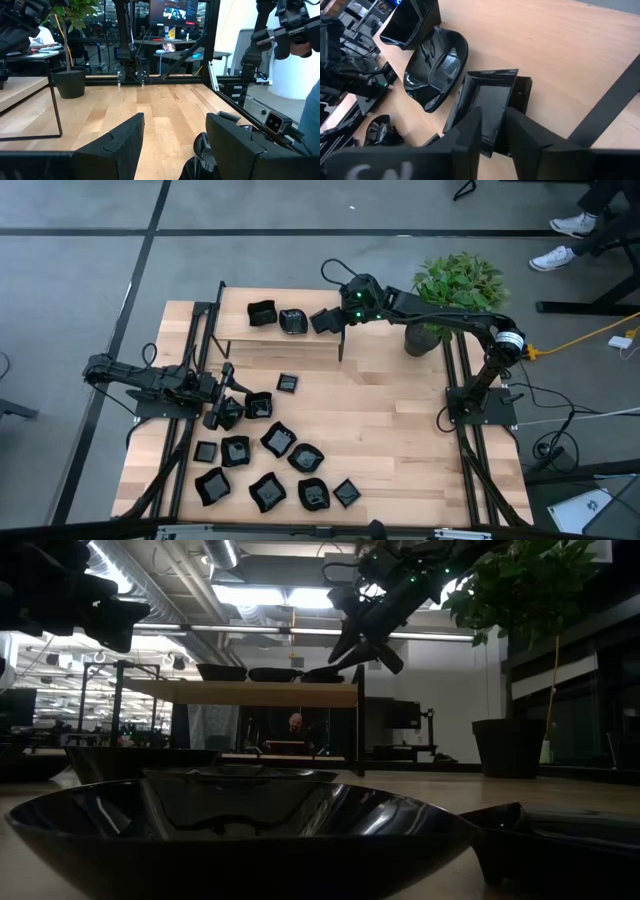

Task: Pick & Place Mini shaped plates
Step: Stack the square plate on top of the square plates on the shelf, then stack the leaf shaped plate on top of the leaf shaped plates on the shelf

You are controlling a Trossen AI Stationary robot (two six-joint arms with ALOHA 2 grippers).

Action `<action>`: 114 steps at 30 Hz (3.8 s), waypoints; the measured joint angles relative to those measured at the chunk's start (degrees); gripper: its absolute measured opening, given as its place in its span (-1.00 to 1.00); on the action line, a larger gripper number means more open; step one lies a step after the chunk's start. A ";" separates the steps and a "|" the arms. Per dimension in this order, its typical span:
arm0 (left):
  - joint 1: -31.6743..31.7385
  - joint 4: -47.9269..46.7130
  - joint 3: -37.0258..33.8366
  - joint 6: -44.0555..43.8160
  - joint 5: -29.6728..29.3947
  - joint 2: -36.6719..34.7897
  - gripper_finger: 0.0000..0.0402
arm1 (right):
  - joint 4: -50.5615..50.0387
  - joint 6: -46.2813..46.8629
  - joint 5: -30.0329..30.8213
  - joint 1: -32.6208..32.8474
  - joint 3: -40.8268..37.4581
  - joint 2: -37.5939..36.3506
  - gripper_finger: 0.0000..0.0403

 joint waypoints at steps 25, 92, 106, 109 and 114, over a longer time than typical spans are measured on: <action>-0.01 0.01 0.00 -0.01 0.00 -0.01 0.03 | -0.24 -8.71 -2.90 0.42 0.00 -2.76 -0.35; -0.02 0.02 0.00 0.00 0.00 -0.02 0.03 | -11.84 -24.50 -4.88 37.34 -0.02 1.85 -0.35; -0.01 0.01 -0.01 0.00 0.00 -0.02 0.03 | -6.47 -14.79 -9.02 38.14 -0.02 11.43 -0.35; -0.01 0.00 0.00 -0.01 0.01 -0.02 0.03 | -5.17 -12.41 -10.44 38.38 -0.02 13.49 -0.35; 0.00 0.01 0.00 0.00 0.02 0.00 0.03 | -3.08 -7.85 -10.48 38.53 -0.04 15.98 -0.35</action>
